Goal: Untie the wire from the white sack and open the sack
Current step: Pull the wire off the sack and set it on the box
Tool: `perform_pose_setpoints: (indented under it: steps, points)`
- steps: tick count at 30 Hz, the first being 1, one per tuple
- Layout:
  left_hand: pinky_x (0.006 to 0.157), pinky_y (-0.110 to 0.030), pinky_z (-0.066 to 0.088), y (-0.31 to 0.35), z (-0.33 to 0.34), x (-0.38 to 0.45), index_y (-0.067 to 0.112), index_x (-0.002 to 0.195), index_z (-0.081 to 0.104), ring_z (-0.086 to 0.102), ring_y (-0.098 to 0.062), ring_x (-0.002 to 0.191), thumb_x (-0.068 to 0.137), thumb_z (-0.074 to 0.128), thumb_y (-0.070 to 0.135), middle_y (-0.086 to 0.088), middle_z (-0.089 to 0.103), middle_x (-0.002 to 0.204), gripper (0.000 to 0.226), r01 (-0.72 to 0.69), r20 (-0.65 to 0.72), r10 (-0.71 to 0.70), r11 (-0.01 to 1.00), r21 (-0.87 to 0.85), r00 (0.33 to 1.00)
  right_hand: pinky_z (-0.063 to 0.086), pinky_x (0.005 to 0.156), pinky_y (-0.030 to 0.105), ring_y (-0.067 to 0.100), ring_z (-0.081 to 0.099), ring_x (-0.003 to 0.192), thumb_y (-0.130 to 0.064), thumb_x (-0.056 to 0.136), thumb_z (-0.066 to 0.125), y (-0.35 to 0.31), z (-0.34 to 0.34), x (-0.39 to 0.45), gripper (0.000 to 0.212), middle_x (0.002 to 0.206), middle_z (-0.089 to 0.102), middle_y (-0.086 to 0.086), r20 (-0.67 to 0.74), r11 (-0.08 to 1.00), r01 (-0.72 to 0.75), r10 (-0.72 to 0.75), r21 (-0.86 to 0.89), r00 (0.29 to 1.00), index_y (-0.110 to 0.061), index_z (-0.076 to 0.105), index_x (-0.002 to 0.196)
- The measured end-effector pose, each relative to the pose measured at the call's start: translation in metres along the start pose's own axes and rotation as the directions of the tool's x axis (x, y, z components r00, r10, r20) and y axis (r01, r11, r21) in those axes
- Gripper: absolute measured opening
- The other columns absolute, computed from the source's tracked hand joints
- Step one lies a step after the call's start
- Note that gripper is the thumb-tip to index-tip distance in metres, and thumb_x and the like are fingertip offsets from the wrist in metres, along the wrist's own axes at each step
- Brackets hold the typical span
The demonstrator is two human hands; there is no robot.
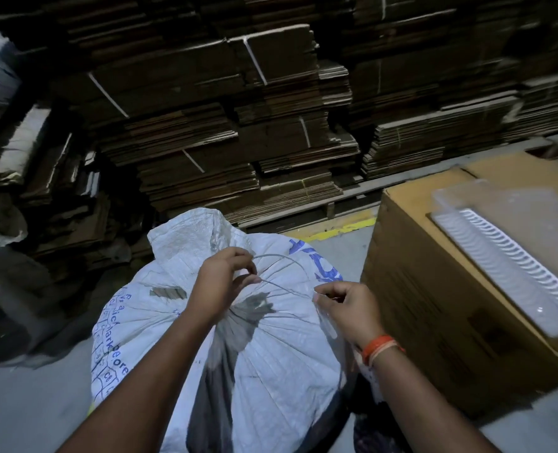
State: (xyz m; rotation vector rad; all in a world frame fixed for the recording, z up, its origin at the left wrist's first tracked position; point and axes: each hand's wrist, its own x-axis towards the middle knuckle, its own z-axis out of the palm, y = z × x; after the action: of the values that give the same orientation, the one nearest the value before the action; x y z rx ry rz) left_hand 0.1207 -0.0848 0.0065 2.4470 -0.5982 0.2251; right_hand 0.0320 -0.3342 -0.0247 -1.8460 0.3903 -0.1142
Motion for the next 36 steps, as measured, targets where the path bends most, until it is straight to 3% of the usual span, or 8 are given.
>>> perform_pose_setpoints:
  steps: [3,8,11,17,22,30,34,36]
  points:
    - [0.089,-0.026,0.051,0.026,-0.003,0.011,0.023,0.081,0.078,0.067,-0.011,0.104,0.076,0.090,0.027,0.007,0.072,0.109,0.014,-0.056,0.007,0.056,0.998,-0.031,0.998,0.055,0.070,0.028,0.004,0.068,0.064,-0.007,0.081,0.080,-0.010,-0.033,-0.008,0.010,0.074,0.079,-0.004,-0.058,1.000,0.024,-0.023,0.019,0.998,-0.015,0.082,0.077]
    - [0.084,-0.032,0.053,0.095,0.009,0.042,0.019,0.080,0.078,0.069,-0.014,0.098,0.077,0.090,0.026,0.008,0.072,0.102,0.014,-0.139,-0.037,0.136,0.986,-0.096,0.990,0.048,0.061,0.019,-0.006,0.061,0.055,-0.016,0.080,0.080,-0.042,-0.100,-0.020,0.006,0.067,0.077,-0.007,-0.223,0.990,0.042,-0.072,-0.136,0.972,-0.018,0.081,0.075]
    - [0.087,-0.037,0.059,0.144,0.021,0.066,0.020,0.079,0.079,0.071,-0.016,0.094,0.077,0.090,0.025,0.008,0.071,0.099,0.013,-0.196,-0.041,0.192,0.962,-0.188,0.981,0.047,0.064,0.021,-0.003,0.064,0.064,-0.021,0.080,0.079,-0.065,-0.148,-0.030,0.006,0.071,0.077,-0.009,-0.330,0.968,0.049,-0.131,-0.245,0.935,-0.020,0.082,0.076]
    - [0.074,-0.008,0.043,0.246,0.047,0.123,0.019,0.081,0.080,0.069,-0.015,0.093,0.077,0.089,0.031,0.000,0.074,0.100,0.016,-0.309,-0.010,0.310,0.942,-0.128,0.951,0.055,0.073,0.028,0.011,0.071,0.074,-0.022,0.079,0.080,-0.081,-0.236,-0.038,0.005,0.073,0.076,-0.010,-0.521,0.946,-0.002,-0.176,-0.323,0.835,-0.022,0.081,0.074]
    - [0.083,-0.035,0.058,0.309,0.084,0.149,0.023,0.085,0.080,0.071,-0.022,0.094,0.079,0.086,0.041,-0.003,0.074,0.099,0.021,-0.330,0.084,0.329,0.944,-0.003,0.940,0.060,0.071,0.034,0.012,0.070,0.072,-0.021,0.079,0.079,-0.070,-0.282,-0.026,0.008,0.070,0.075,-0.011,-0.559,0.927,-0.080,-0.150,-0.365,0.816,-0.022,0.080,0.071]
    - [0.070,-0.031,0.047,0.347,0.128,0.162,0.022,0.099,0.080,0.071,-0.029,0.091,0.086,0.078,0.047,-0.007,0.076,0.097,0.028,-0.292,0.281,0.219,0.923,0.251,0.934,0.056,0.065,0.028,0.015,0.068,0.070,-0.027,0.078,0.082,-0.053,-0.307,-0.005,0.009,0.071,0.073,-0.008,-0.520,0.857,-0.224,-0.059,-0.464,0.852,-0.023,0.078,0.072]
    - [0.068,-0.031,0.048,0.354,0.136,0.166,0.020,0.098,0.080,0.070,-0.029,0.087,0.088,0.077,0.045,-0.006,0.076,0.094,0.027,-0.325,0.345,0.203,0.882,0.341,0.916,0.042,0.059,0.021,0.016,0.066,0.072,-0.031,0.081,0.078,-0.044,-0.302,-0.002,0.009,0.075,0.074,-0.005,-0.496,0.799,-0.229,-0.098,-0.556,0.863,-0.022,0.079,0.081]
    - [0.070,-0.033,0.049,0.356,0.139,0.169,0.020,0.100,0.078,0.069,-0.028,0.089,0.087,0.077,0.045,-0.006,0.075,0.096,0.028,-0.349,0.389,0.197,0.860,0.373,0.900,0.049,0.061,0.024,0.018,0.065,0.074,-0.031,0.082,0.076,-0.043,-0.296,0.000,0.012,0.076,0.073,-0.003,-0.479,0.761,-0.221,-0.132,-0.610,0.868,-0.021,0.079,0.086]
